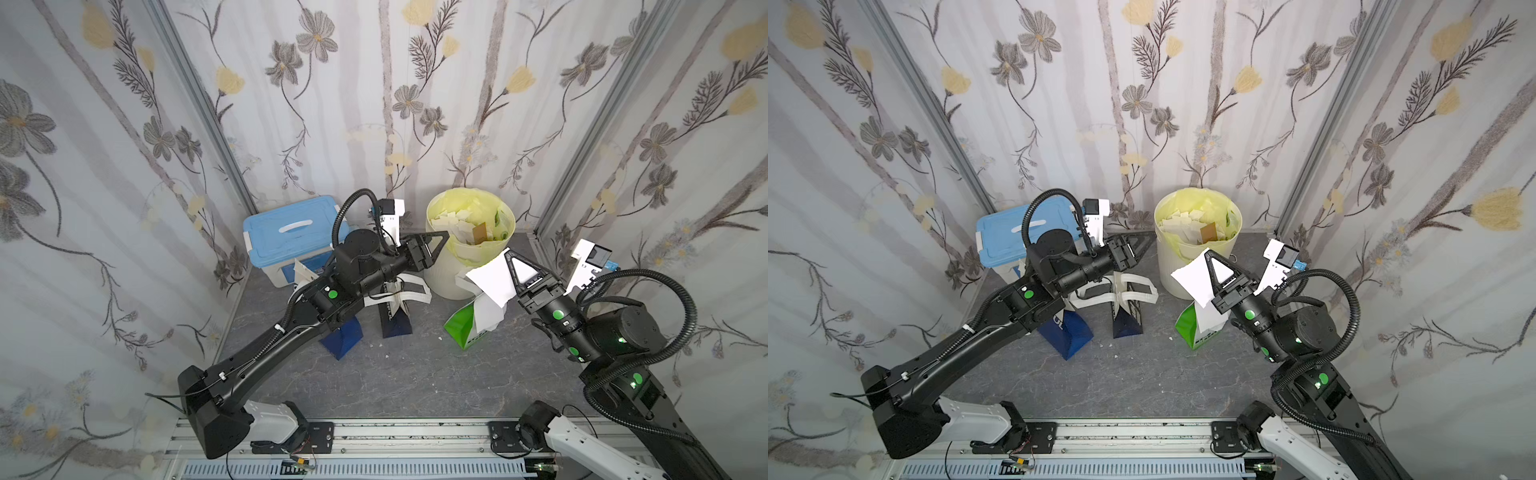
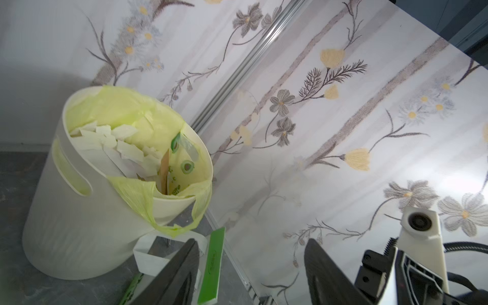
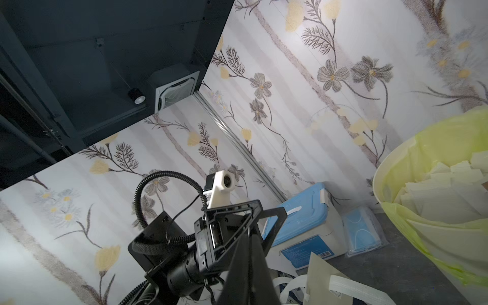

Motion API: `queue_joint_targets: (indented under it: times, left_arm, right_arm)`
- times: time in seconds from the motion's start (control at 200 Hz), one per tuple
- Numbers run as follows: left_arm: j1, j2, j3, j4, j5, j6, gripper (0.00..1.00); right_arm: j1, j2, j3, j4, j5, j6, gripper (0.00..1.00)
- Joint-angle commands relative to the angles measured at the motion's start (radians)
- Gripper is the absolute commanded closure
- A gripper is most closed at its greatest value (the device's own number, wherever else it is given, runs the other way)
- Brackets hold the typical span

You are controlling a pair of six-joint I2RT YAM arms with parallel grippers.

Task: Shred takeout receipts and throw away
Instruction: Shred the takeout receipt.

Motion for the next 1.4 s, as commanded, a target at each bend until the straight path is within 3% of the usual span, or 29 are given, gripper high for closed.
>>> queue_joint_targets:
  times: [0.0,0.16,0.475,0.989,1.109,1.284,1.394]
  left_arm:
    - [-0.008,-0.05,-0.062,0.216,0.069,-0.139,0.32]
    - [-0.018,-0.078,-0.084,0.234,0.154,-0.19,0.31]
    - [-0.059,-0.024,-0.074,0.326,0.189,-0.229,0.32]
    - [-0.08,0.019,-0.056,0.438,0.19,-0.283,0.75]
    - [-0.08,0.022,-0.054,0.438,0.179,-0.285,0.8]
    - [-0.081,0.022,-0.051,0.416,0.16,-0.274,1.0]
    - [-0.08,0.011,-0.046,0.347,0.132,-0.238,1.0]
  right_arm:
    - [0.002,0.03,-0.009,0.156,-0.06,0.138,1.0]
    - [0.004,0.069,-0.018,0.249,-0.076,0.204,1.0]
    - [0.007,0.099,-0.023,0.325,-0.056,0.26,1.0]
    - [0.012,0.144,-0.012,0.324,-0.015,0.252,1.0]
    - [0.012,0.149,-0.01,0.3,-0.016,0.246,1.0]
    - [0.014,0.144,-0.01,0.247,-0.02,0.219,1.0]
    - [0.015,0.117,-0.008,0.158,0.002,0.157,0.99]
